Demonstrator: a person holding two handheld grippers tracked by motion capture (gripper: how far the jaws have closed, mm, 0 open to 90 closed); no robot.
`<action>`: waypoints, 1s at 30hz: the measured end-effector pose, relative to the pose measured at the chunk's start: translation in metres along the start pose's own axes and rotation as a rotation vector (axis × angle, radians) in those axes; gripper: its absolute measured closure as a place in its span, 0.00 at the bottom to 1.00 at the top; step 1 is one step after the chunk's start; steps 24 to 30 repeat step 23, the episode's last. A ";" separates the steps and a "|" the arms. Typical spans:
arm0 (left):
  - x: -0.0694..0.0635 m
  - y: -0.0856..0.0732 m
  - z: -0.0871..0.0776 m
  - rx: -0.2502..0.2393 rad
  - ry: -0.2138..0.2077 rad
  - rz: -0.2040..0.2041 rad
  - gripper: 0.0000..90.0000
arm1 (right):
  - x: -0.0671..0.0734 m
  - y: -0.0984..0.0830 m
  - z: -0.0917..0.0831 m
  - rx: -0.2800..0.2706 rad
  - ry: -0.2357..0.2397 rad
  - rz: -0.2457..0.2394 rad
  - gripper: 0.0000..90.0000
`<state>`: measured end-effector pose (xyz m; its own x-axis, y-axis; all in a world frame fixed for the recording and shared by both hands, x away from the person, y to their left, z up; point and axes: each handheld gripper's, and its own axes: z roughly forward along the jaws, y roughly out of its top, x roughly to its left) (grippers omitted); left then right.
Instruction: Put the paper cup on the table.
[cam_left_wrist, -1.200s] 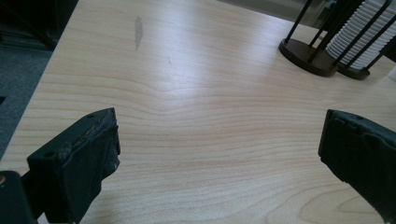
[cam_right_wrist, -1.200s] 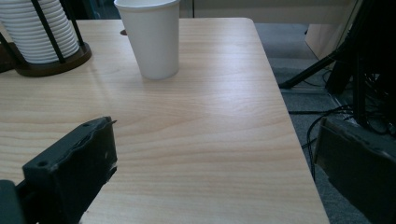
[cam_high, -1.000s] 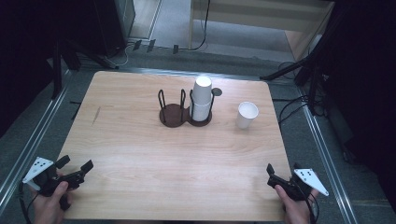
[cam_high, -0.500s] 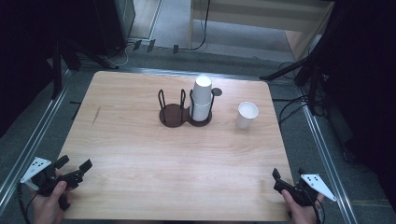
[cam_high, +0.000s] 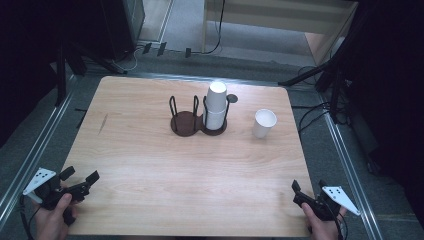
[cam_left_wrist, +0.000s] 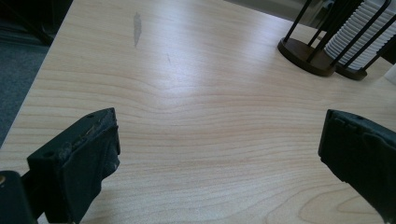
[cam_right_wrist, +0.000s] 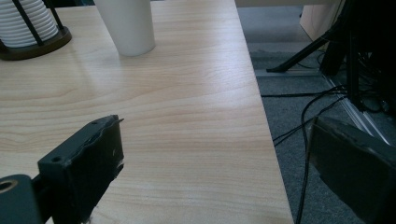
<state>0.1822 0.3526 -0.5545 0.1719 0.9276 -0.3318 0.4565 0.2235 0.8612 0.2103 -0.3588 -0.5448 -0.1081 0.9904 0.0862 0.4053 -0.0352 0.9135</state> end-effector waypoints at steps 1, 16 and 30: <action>0.000 0.000 0.000 -0.005 0.000 -0.008 0.00 | 0.000 0.000 0.000 0.001 -0.001 0.002 0.04; -0.001 0.000 0.001 0.005 -0.004 0.004 0.00 | 0.000 0.000 0.001 0.002 -0.008 -0.002 0.04; -0.001 0.000 0.001 0.008 -0.007 0.011 0.00 | 0.000 0.000 0.001 0.002 -0.003 -0.004 0.03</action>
